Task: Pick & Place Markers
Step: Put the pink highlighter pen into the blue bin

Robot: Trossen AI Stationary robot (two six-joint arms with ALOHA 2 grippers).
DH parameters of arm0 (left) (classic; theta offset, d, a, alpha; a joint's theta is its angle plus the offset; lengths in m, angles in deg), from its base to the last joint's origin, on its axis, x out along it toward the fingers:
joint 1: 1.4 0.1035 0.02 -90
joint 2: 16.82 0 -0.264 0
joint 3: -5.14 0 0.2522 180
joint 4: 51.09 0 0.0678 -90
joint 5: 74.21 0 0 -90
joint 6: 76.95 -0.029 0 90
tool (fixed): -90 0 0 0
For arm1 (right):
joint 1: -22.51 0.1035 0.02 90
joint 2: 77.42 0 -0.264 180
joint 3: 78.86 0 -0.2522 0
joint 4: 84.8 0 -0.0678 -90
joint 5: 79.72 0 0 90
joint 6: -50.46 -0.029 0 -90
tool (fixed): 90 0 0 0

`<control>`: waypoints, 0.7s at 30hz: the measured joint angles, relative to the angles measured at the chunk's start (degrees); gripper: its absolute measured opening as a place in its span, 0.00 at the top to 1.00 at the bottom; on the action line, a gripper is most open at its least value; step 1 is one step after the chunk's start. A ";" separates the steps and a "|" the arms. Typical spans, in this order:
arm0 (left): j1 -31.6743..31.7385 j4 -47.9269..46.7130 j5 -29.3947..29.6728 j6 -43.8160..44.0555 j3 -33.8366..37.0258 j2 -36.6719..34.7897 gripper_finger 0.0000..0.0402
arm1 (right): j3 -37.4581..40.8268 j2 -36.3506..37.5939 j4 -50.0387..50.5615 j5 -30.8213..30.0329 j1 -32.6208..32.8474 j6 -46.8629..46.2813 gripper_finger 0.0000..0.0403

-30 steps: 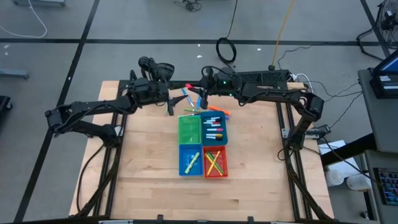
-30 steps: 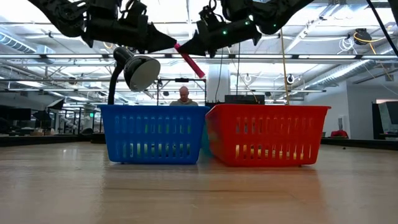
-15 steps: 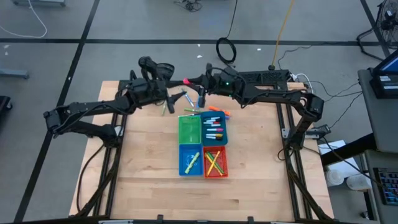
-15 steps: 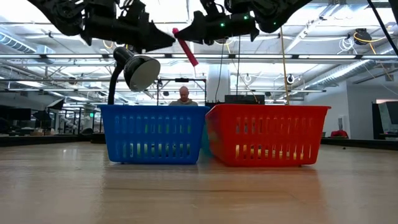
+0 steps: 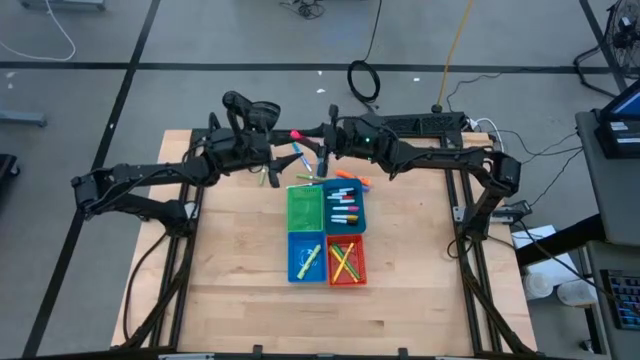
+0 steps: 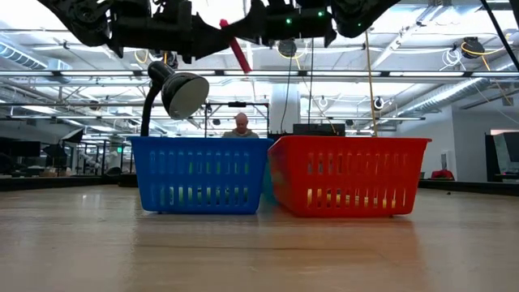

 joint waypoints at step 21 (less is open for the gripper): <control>-3.58 0.87 -4.21 -2.70 0.00 0.02 0.67 | 0.02 -0.07 -3.37 0.79 5.62 0.24 0.88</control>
